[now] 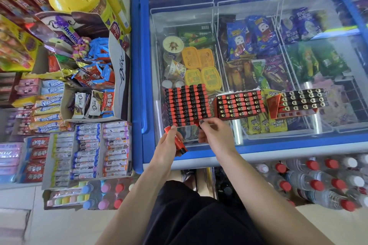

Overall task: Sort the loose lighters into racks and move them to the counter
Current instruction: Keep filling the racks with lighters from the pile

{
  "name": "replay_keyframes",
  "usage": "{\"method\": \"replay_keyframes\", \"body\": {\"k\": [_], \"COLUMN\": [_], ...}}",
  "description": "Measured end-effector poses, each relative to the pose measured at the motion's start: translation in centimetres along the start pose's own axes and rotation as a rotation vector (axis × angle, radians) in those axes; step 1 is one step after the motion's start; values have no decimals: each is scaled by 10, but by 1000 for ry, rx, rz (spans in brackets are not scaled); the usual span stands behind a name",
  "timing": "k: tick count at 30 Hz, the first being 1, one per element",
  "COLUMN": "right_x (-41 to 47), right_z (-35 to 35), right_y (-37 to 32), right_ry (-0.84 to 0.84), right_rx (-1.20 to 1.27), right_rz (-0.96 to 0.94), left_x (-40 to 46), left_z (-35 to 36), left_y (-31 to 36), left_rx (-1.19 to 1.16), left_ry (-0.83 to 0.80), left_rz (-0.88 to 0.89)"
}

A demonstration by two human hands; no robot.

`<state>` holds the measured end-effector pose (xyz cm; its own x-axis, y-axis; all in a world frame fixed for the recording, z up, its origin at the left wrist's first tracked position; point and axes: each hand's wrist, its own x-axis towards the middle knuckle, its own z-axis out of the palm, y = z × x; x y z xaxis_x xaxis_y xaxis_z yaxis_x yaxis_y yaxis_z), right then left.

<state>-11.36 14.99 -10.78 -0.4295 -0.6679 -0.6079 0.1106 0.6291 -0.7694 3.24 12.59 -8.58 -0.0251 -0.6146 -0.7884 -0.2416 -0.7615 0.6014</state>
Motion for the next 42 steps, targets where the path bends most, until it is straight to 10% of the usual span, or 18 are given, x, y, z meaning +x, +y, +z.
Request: {"method": "replay_keyframes", "body": {"k": [11,22,42], "right_x": [6,-45,-5], "right_z": [6,-20,-25], "right_y": [3,-16,3], "right_ry": [11,-473,75], "right_rx": [240,159,89], "right_rz": [169,214,99], "left_x": [5,9,25], "left_z": [0,8,9], "left_y": [2,5,11], "left_rx": [-105,-1,20], "left_ry": [-50,-55,36], "left_rz": [-22,93,64]}}
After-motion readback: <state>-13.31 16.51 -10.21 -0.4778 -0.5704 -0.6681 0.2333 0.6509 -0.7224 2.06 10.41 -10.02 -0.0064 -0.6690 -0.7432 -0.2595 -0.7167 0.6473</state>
